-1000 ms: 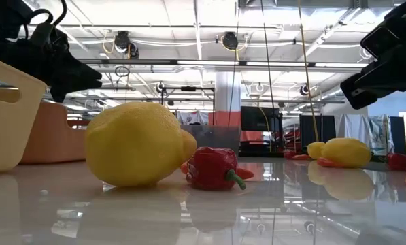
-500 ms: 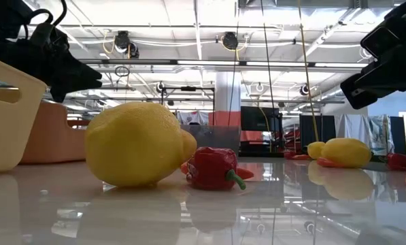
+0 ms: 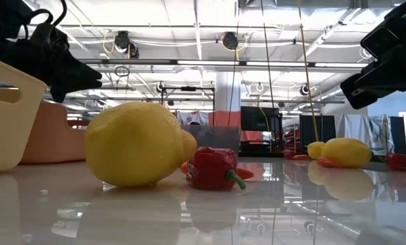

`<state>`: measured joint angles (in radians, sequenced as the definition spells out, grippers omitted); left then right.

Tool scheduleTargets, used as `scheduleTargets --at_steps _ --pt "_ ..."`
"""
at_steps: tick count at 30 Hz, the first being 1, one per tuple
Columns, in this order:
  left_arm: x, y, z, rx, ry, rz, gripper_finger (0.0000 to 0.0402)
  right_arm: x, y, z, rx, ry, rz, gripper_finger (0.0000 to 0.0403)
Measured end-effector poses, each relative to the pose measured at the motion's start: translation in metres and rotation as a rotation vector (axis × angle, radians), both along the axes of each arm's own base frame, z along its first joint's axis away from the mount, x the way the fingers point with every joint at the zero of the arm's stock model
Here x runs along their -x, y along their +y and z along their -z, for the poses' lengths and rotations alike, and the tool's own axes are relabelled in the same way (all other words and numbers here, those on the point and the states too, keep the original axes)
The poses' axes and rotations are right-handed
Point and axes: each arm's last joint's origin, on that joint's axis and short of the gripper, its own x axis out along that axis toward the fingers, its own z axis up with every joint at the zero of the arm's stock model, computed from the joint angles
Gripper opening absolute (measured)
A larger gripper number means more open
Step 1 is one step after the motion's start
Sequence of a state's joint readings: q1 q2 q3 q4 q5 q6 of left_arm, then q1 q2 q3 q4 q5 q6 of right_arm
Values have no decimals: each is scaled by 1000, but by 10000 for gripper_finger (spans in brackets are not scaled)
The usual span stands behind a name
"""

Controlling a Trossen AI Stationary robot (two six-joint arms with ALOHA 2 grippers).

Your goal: Sort produce into baskets

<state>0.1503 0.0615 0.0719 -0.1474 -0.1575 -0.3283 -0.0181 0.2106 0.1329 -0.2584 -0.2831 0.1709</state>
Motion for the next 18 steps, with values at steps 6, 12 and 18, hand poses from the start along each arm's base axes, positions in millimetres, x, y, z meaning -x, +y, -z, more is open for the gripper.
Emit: scheduleTargets --at_steps 6,12,18 --pt "0 0 0 0 0 0 141 0 0 0 0 0 0 0" --pt "0 0 0 0 0 0 141 -1 0 -3 -32 -20 10 0" --pt "0 0 0 0 0 0 141 -4 -1 -10 -208 -52 102 0"
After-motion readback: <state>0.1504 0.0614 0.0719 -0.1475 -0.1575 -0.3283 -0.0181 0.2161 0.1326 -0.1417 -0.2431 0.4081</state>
